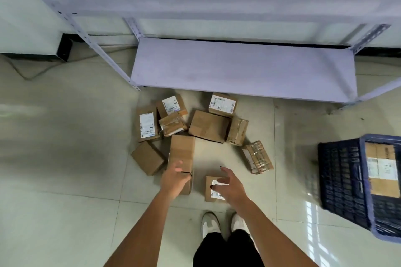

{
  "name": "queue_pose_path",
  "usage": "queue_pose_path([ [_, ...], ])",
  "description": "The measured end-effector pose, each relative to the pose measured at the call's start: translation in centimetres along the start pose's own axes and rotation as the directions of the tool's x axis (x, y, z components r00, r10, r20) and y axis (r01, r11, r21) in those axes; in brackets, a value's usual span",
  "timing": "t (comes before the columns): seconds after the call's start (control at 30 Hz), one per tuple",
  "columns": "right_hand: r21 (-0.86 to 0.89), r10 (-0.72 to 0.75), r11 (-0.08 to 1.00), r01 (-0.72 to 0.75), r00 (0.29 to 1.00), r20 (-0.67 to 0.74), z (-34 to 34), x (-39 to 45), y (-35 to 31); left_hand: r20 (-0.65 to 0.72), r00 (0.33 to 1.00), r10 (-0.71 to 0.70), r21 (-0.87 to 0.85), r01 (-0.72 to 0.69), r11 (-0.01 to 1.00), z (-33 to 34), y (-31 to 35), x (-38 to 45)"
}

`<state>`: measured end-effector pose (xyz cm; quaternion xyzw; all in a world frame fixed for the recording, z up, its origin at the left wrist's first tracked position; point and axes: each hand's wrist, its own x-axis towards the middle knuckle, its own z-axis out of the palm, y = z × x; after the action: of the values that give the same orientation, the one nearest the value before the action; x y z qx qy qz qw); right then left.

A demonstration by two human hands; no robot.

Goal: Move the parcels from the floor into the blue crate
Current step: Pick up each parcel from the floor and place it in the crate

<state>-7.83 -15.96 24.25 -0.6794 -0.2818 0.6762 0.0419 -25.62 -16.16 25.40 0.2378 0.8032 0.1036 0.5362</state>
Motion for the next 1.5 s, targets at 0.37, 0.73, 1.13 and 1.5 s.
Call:
queue_pose_path([
  [0.37,-0.112,-0.018,0.993,0.024,0.998,0.059,7.9,24.1,3.9,-0.140,0.989,0.047,0.204,-0.018,0.979,2.6,-9.3,22.1],
  [0.73,-0.146,0.037,0.989,-0.020,0.993,0.116,12.8,31.2,5.6,-0.172,0.983,0.072,0.190,-0.038,0.981,4.5,-11.5,28.2],
  [1.13,-0.045,0.082,0.995,-0.084,0.996,-0.042,3.0,11.6,0.7,-0.015,0.996,0.085,0.002,-0.085,0.996,4.6,-1.3,9.1],
  [1.5,0.164,0.041,0.986,0.005,0.961,-0.274,-16.8,-0.6,1.1,0.122,0.983,0.140,-0.100,-0.128,0.987,17.6,9.1,-5.8],
])
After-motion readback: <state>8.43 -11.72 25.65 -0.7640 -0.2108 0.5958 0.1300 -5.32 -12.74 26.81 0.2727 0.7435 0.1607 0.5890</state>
